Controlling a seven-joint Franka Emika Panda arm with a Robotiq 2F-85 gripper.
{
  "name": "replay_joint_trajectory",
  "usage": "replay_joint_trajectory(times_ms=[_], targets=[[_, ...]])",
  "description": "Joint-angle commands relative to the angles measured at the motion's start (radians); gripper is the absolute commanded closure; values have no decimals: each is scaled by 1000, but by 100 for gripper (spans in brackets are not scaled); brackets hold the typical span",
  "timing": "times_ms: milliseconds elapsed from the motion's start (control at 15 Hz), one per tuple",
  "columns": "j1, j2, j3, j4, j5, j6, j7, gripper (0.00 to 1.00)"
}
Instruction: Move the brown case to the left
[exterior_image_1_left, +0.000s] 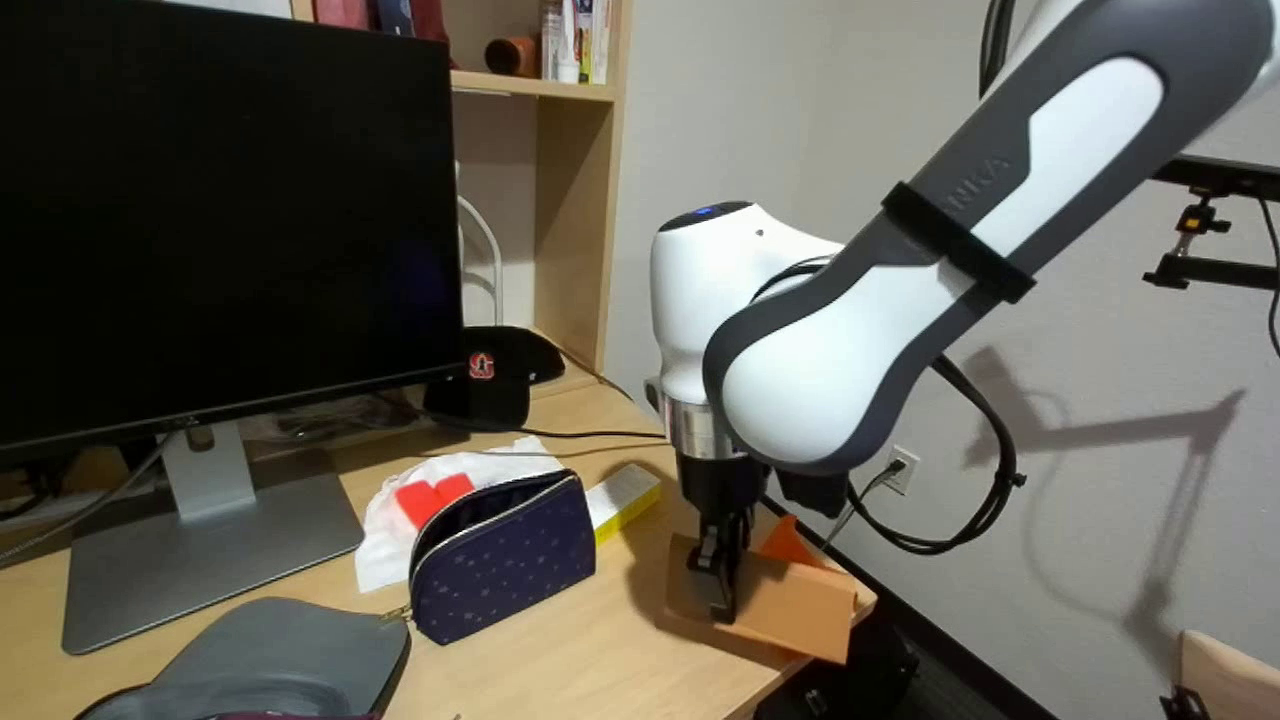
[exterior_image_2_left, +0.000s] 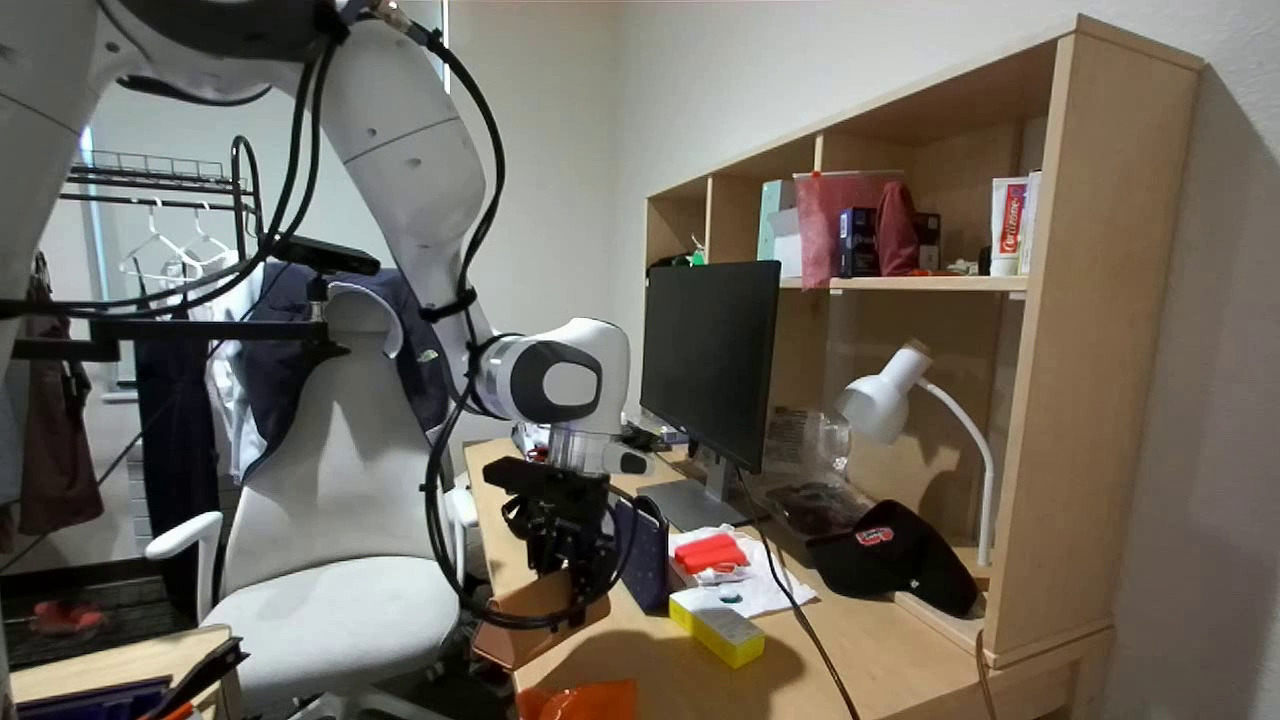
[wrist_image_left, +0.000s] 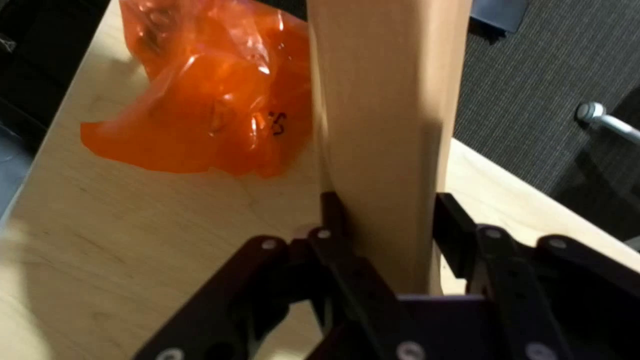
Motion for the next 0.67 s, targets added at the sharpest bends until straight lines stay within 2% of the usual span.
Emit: replay_joint_trajectory(times_ms=[0,400,600], targets=[[23,-7,44,32,-59,-68,-84,76],[57,37,105,158,-130,-175,-251,76],[52,62,125,202,-157,-189,-368,76]])
